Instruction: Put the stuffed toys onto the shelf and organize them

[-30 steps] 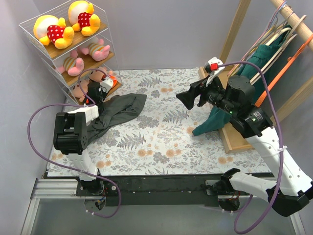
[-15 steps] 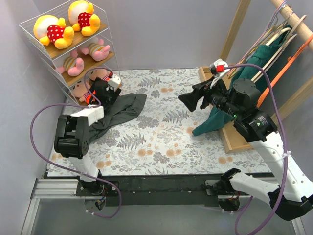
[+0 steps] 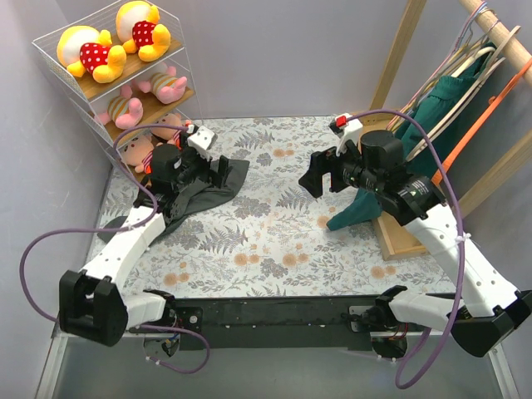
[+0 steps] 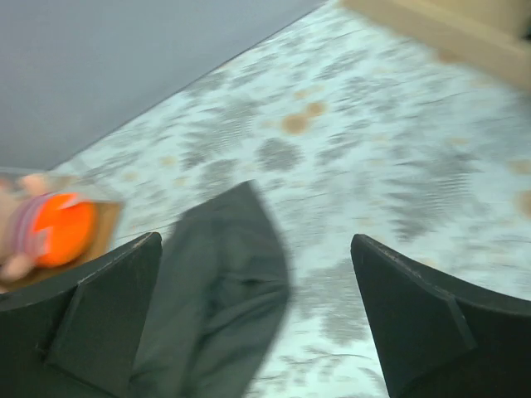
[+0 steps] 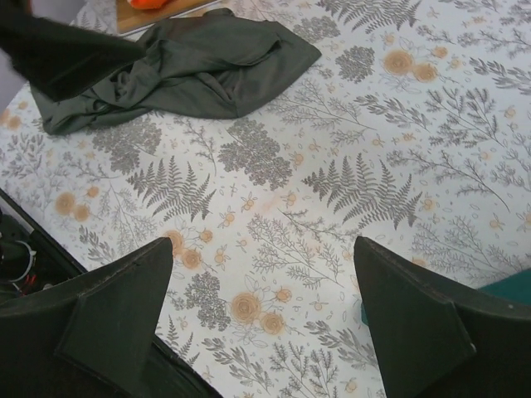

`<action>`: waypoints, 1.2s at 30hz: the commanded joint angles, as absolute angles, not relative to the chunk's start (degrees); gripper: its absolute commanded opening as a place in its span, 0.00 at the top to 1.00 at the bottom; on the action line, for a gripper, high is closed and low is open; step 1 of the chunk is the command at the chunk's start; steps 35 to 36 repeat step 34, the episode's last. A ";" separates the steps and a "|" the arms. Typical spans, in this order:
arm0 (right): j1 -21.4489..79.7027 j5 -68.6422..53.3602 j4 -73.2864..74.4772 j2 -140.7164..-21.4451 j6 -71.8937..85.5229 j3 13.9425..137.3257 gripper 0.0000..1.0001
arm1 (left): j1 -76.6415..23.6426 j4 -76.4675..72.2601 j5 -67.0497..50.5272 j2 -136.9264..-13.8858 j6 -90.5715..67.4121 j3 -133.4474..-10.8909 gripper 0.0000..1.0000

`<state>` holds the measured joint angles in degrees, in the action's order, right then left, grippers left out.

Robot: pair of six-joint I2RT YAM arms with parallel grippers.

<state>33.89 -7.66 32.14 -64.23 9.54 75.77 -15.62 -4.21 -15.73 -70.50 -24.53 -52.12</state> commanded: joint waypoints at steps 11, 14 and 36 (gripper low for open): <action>34.01 -1.67 26.90 -59.07 19.95 67.60 0.02 | -15.91 -14.59 -42.02 -51.69 -67.84 -44.56 0.02; 34.01 -1.58 25.14 -58.01 20.56 65.31 0.02 | -15.91 -14.50 -39.30 -48.17 -67.59 -42.99 0.02; 34.01 -1.14 20.39 -54.76 19.69 64.42 0.02 | -15.91 -10.99 -37.97 -44.03 -68.55 -41.57 0.02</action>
